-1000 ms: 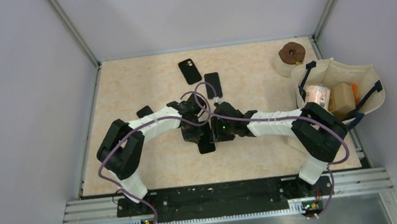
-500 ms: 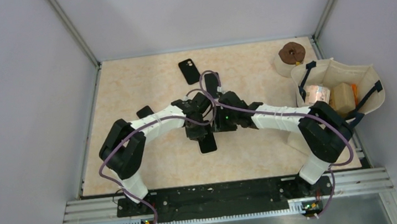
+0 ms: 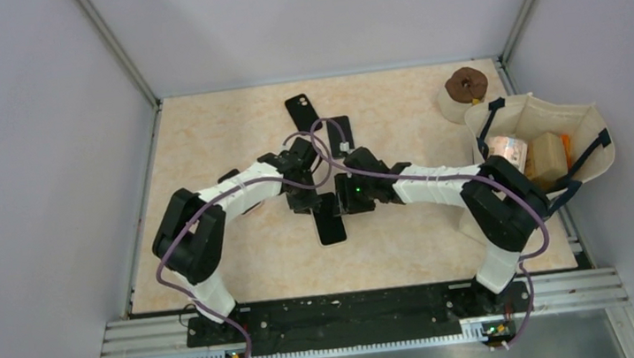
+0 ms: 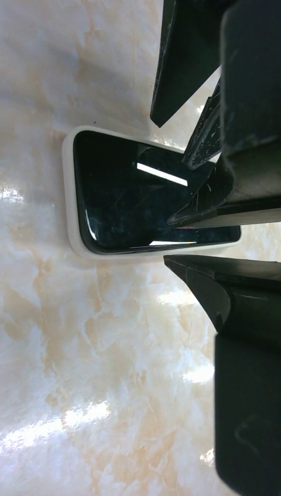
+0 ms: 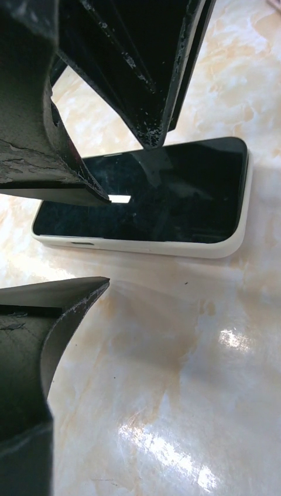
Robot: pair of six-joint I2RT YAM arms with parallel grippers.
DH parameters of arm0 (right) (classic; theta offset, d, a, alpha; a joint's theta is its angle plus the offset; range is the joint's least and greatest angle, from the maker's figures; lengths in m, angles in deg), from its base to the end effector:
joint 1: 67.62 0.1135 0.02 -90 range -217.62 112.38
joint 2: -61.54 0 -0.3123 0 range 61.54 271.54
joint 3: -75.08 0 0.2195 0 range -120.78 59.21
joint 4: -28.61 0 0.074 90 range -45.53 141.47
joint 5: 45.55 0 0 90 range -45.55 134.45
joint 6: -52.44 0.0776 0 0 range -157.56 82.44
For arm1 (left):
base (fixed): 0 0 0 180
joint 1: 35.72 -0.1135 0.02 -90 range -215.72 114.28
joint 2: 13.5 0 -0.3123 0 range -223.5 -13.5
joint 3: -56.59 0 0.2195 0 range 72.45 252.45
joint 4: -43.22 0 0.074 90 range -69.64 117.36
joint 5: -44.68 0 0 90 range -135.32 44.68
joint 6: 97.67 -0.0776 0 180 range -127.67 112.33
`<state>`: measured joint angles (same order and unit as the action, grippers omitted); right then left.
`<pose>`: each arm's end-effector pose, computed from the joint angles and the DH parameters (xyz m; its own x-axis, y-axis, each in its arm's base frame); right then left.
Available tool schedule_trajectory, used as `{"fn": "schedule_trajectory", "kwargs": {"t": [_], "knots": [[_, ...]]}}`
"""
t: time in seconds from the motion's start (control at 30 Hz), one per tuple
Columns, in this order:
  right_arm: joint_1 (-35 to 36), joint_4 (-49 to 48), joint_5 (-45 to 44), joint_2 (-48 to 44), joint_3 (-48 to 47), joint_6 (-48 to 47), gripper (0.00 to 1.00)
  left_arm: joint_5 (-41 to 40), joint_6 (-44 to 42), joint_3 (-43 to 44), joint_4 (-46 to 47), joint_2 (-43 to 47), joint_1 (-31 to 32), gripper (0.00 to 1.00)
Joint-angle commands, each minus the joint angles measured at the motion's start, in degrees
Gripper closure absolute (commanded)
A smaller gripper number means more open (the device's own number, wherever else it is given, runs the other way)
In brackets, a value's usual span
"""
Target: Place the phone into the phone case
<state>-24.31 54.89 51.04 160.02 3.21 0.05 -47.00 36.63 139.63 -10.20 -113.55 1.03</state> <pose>0.2511 0.2489 0.2036 -0.9063 -0.0212 -0.4221 -0.2256 0.8688 0.4407 0.2699 -0.1987 0.2140 -0.9525 -0.1600 -0.2590 -0.1049 0.9711 -0.2142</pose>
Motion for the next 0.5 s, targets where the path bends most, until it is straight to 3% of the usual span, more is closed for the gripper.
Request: {"fn": "schedule_trajectory", "kwargs": {"t": [0.0, 0.2, 0.47], "knots": [[-0.2, -0.4, 0.1, 1.4, -2.6, -1.2, 0.52, 1.3, -1.8, -0.9, 2.8, -1.8, -0.8, 0.71], [0.6, 0.0, -1.0, 3.2, -3.2, -1.8, 0.52, -0.1, -1.3, -2.5, 2.9, -4.6, -0.8, 0.73], [3.8, 2.0, -6.3, 6.1, -4.1, -1.7, 0.53, -3.5, 2.7, -7.1, 3.7, -8.6, 2.0, 0.84]]}}
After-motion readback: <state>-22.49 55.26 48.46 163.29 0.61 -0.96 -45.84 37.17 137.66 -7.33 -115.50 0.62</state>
